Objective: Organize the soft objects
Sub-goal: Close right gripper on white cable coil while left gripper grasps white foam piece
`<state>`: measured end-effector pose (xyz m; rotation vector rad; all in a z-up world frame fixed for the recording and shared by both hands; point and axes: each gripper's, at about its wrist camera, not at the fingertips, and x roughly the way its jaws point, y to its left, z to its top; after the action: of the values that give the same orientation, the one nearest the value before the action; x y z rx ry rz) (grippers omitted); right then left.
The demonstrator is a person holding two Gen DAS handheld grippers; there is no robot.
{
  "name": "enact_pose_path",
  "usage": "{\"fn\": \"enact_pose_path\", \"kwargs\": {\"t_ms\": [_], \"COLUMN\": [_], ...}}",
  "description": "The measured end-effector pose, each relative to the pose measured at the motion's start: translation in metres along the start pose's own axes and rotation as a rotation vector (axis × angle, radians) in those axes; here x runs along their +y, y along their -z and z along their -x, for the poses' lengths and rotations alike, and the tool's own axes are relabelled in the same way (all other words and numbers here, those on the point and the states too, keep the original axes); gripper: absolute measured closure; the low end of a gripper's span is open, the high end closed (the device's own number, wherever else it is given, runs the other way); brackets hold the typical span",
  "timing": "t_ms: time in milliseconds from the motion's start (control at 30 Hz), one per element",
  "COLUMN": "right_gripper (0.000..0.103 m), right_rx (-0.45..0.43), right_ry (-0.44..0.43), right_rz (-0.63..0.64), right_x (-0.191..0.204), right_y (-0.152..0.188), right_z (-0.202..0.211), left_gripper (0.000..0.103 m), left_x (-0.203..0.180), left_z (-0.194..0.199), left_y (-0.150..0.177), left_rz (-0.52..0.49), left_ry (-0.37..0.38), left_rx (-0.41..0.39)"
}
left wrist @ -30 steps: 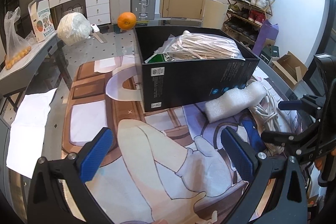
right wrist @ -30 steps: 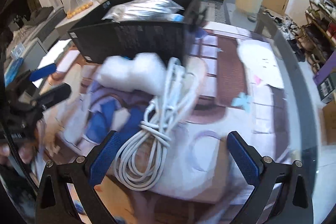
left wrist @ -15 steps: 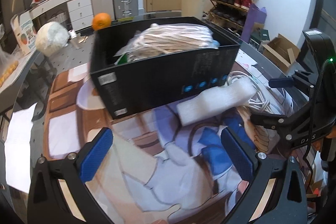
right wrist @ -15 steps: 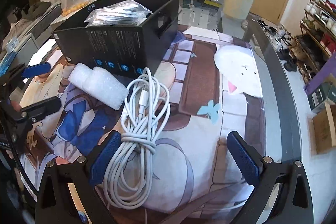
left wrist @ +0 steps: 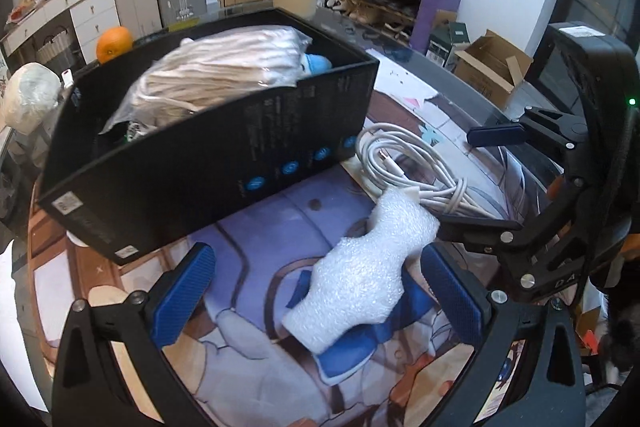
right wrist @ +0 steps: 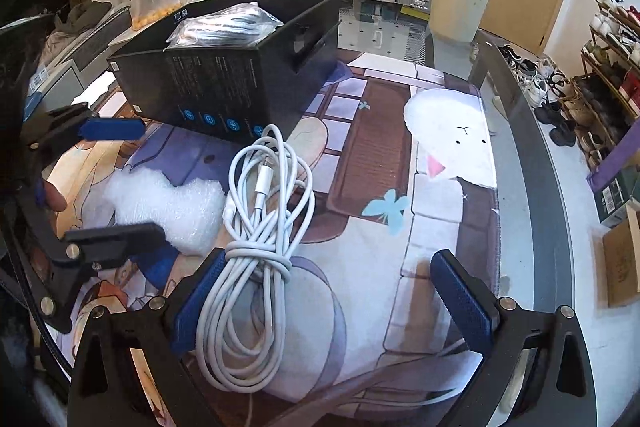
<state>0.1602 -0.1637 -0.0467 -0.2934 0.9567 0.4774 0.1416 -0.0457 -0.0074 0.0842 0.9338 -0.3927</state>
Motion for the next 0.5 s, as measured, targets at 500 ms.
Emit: {"fn": "enact_pose_path", "kwargs": {"t_ms": [500], "right_gripper": [0.027], "right_rx": [-0.036], "right_ry": [-0.033], "right_rz": [0.035], "right_x": [0.0068], "right_y": [-0.0036], "right_z": [0.002], "left_gripper": [0.016], "left_x": [-0.0083], "left_z": [0.0008], "left_y": [0.0091], "left_rz": [-0.095], "left_ry": [-0.018], "left_rx": [0.006]}}
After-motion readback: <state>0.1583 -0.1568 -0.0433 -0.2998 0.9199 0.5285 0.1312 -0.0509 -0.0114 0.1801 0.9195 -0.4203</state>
